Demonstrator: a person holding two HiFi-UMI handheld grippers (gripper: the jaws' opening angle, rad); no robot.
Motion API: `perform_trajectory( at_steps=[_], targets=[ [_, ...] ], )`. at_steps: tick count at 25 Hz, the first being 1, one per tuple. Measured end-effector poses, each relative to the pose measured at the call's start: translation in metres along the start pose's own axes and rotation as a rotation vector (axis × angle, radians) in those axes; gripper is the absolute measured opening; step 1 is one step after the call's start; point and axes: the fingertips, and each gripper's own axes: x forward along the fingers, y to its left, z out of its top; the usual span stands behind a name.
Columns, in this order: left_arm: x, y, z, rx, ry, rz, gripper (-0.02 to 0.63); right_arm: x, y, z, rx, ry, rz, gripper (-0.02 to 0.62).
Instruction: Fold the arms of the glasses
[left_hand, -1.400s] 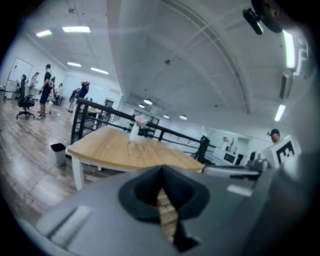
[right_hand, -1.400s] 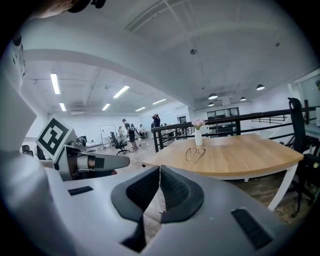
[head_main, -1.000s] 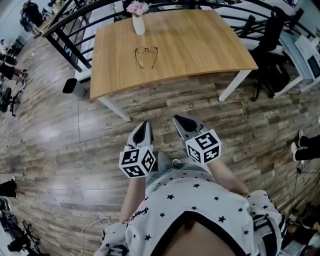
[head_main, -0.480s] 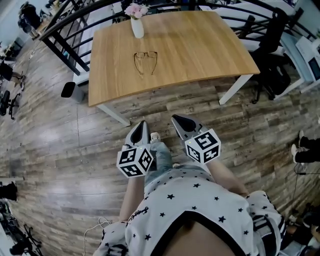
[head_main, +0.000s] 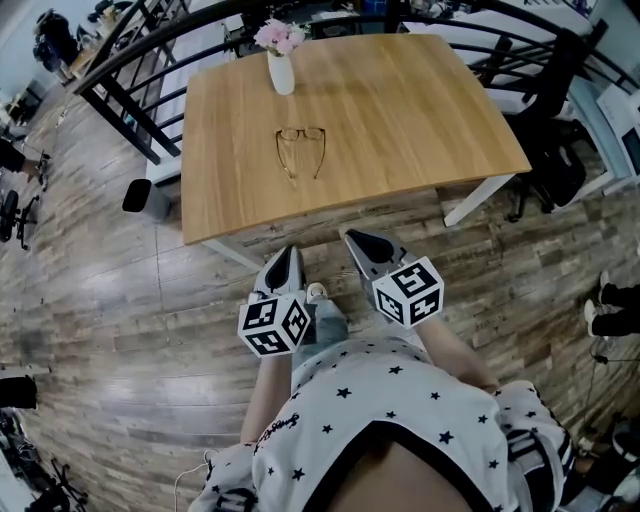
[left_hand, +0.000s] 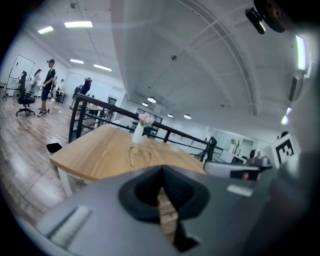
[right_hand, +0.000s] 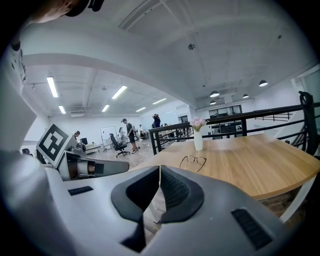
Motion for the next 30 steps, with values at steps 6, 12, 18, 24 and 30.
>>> perform_trajectory(
  at_steps=[6, 12, 18, 24, 30],
  targets=[
    [0.034, 0.031, 0.024, -0.008, 0.017, -0.004, 0.006, 0.047, -0.015, 0.019, 0.008, 0.01, 0.0, 0.018],
    [0.067, 0.061, 0.045, -0.006, 0.037, -0.019, 0.006, 0.092, -0.03, 0.038, 0.01, 0.017, -0.008, 0.018],
    [0.102, 0.089, 0.065, -0.006, 0.053, -0.032, 0.006, 0.135, -0.048, 0.052, 0.011, 0.033, -0.02, 0.018],
    [0.134, 0.116, 0.077, -0.007, 0.068, -0.044, 0.006, 0.176, -0.062, 0.062, 0.005, 0.044, -0.028, 0.018],
    [0.159, 0.14, 0.085, -0.008, 0.084, -0.055, 0.007, 0.208, -0.076, 0.069, -0.006, 0.053, -0.046, 0.018]
  ],
)
